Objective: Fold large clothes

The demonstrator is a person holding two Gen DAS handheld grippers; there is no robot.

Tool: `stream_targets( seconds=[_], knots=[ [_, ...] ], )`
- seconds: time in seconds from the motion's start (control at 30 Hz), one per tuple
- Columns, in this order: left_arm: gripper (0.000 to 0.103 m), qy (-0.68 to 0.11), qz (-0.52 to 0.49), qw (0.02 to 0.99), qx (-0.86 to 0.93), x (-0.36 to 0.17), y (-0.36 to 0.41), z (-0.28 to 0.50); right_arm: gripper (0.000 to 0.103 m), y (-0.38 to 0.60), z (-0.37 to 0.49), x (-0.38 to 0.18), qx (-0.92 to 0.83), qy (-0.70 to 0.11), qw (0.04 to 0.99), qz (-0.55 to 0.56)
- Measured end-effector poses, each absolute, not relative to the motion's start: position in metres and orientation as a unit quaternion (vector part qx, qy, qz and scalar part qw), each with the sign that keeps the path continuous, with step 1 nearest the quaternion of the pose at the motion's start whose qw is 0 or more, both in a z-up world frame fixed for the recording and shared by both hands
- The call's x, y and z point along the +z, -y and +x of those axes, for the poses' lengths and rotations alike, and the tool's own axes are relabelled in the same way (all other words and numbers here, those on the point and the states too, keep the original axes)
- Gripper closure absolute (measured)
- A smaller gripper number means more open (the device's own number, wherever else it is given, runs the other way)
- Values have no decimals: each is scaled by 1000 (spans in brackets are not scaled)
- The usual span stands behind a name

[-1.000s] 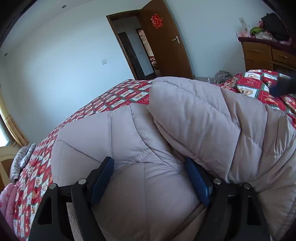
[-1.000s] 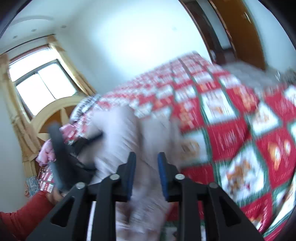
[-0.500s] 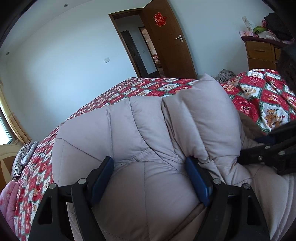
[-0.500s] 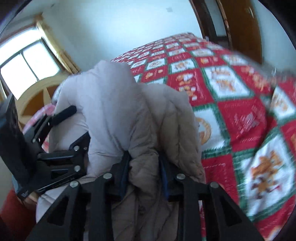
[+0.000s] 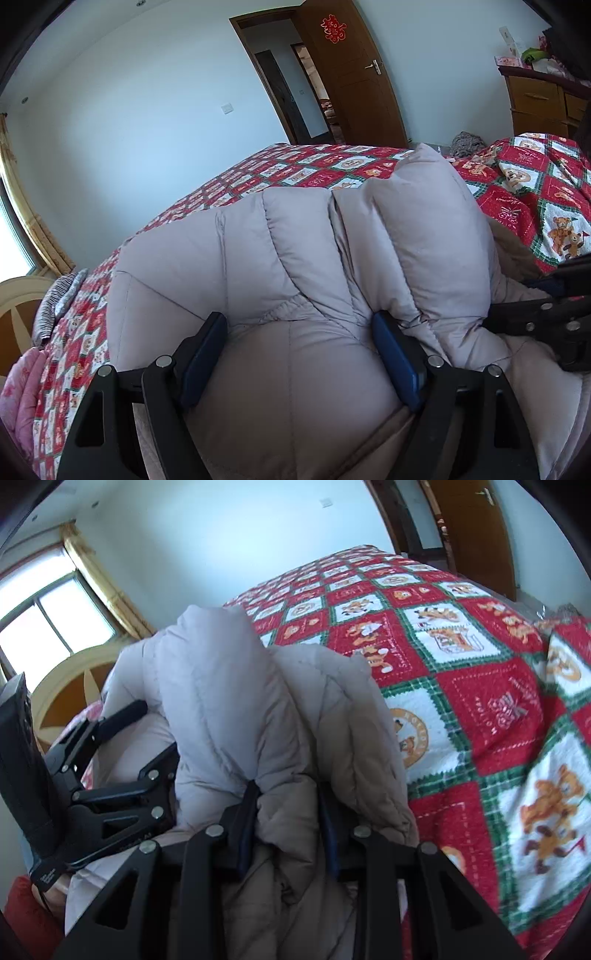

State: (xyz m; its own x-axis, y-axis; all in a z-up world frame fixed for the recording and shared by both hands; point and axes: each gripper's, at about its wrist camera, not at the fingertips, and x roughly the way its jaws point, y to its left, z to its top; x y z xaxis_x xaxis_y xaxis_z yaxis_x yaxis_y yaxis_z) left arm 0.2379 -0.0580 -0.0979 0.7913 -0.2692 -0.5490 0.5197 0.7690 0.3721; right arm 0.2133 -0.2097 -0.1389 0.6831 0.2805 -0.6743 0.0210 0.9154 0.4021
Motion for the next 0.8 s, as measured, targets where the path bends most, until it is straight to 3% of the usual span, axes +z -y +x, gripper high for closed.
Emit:
stream_targets(
  seconds=[0.2,0.37,0.43,0.53,0.8],
  knots=[
    [18,-232,256,917,-200,-83,49,223,59,207,209,-126,67,-403,900,153],
    [9,-266,144,933,-197,-54,-9,214,43,213,197,-113,60,-389,908,142],
    [9,-280,88,938,-182,-51,-44,216,24,217,193,-109,48,-384,911,140],
    [8,-325,-2,930,-174,-62,-84,231,5,222,190,-104,36,-359,923,137],
    [4,-400,-136,876,-234,-102,-102,263,5,242,219,-151,132,-392,869,273]
  ],
)
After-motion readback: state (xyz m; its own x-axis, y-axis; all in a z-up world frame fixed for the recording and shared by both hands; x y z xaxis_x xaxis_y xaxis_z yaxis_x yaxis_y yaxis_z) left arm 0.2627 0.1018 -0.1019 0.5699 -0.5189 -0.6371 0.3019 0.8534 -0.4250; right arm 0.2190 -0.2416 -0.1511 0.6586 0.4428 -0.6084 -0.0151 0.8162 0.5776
